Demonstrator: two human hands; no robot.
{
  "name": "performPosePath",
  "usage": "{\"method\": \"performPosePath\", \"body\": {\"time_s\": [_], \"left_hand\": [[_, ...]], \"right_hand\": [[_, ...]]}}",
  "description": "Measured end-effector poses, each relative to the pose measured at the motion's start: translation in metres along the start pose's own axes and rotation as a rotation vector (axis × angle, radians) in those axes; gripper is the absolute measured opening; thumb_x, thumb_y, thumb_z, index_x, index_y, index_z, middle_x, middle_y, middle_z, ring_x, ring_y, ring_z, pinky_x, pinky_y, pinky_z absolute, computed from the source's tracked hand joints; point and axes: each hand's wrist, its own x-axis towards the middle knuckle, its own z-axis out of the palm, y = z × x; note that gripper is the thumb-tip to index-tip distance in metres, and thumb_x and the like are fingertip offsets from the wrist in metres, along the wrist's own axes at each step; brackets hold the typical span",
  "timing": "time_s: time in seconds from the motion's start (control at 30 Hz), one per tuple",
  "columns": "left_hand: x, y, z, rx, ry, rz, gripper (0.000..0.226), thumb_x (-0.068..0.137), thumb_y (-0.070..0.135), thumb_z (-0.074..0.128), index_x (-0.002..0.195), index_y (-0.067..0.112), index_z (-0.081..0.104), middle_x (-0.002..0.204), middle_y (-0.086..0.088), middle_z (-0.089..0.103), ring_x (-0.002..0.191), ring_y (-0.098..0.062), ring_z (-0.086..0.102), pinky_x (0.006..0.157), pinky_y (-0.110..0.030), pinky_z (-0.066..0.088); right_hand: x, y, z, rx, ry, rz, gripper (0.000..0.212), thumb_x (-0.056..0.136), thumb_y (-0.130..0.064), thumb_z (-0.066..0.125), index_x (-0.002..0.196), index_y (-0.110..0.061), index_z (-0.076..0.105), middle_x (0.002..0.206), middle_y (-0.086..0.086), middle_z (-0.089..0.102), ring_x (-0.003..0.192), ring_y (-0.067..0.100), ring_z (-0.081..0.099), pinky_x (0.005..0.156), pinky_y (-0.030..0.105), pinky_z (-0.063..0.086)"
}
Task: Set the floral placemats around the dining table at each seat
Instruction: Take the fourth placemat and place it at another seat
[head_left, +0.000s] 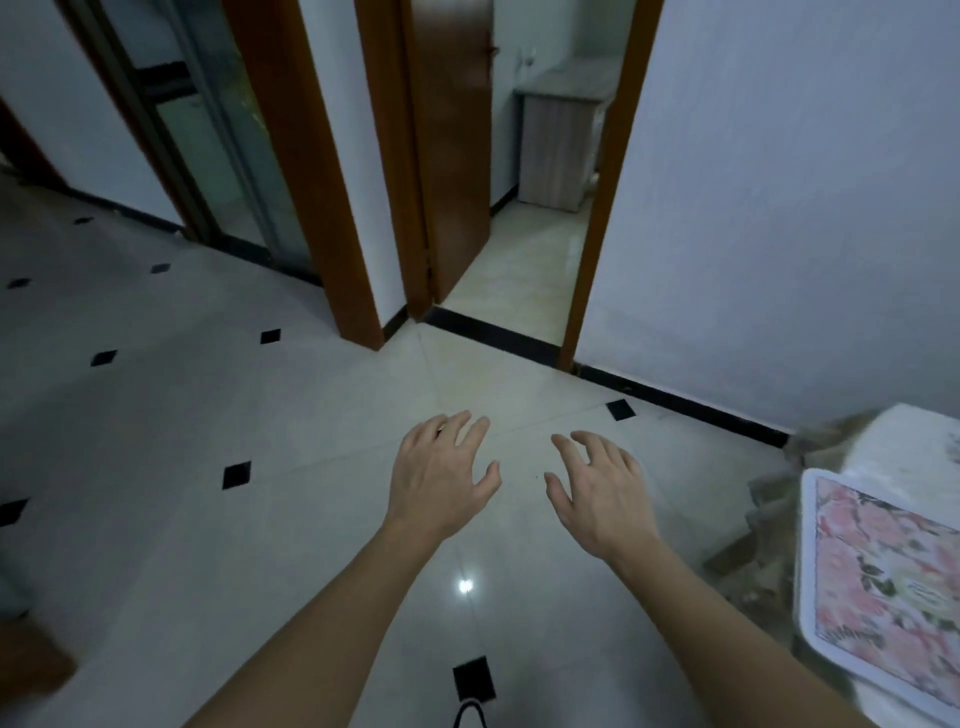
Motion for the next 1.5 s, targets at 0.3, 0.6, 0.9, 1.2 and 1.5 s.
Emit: {"method": "performPosePath", "body": {"time_s": [0.3,0.6,0.9,1.2,1.5], "left_hand": [[0.102,0.031,0.031,-0.087,-0.048,0.258,0.057,0.09,0.051,0.047,0.138,0.023,0.054,0.139,-0.004,0.059,0.124,-0.025,0.055,0.102,-0.042,0.045],[0.187,0.108,0.069,-0.128,-0.085,0.492,0.058,0.091,0.052,0.046,0.141,0.023,0.051,0.141,-0.004,0.056,0.127,-0.024,0.052,0.105,-0.042,0.042],[0.292,0.225,0.104,-0.094,-0.134,0.707,0.058,0.092,0.055,0.043,0.143,0.028,0.047,0.143,0.002,0.054,0.129,-0.02,0.05,0.105,-0.039,0.041],[0.336,0.377,0.128,-0.197,-0.206,1.001,0.055,0.085,0.051,0.046,0.129,0.021,0.06,0.13,-0.002,0.064,0.116,-0.024,0.058,0.095,-0.042,0.048],[0.299,0.505,0.155,-0.233,-0.32,1.423,0.057,0.086,0.052,0.045,0.131,0.02,0.061,0.129,-0.005,0.066,0.114,-0.027,0.061,0.09,-0.043,0.052]], "right_hand": [[0.028,0.062,-0.005,-0.062,0.008,0.298,0.05,0.098,-0.047,0.048,0.14,-0.019,0.052,0.139,0.01,0.058,0.127,0.029,0.055,0.105,0.045,0.043],[0.045,0.141,0.004,-0.08,0.051,0.514,0.048,0.094,-0.044,0.051,0.134,-0.017,0.057,0.13,0.012,0.063,0.114,0.032,0.061,0.096,0.046,0.048],[0.09,0.254,0.01,-0.011,0.119,0.711,0.047,0.091,-0.043,0.048,0.127,-0.016,0.061,0.123,0.013,0.066,0.106,0.034,0.064,0.089,0.046,0.051],[0.04,0.355,-0.007,-0.067,0.19,1.021,0.043,0.092,-0.04,0.053,0.127,-0.016,0.061,0.127,0.012,0.064,0.113,0.034,0.061,0.092,0.046,0.049],[-0.085,0.37,-0.011,-0.11,0.187,1.49,0.046,0.093,-0.041,0.058,0.13,-0.016,0.06,0.129,0.015,0.065,0.114,0.035,0.062,0.093,0.048,0.051]]}}
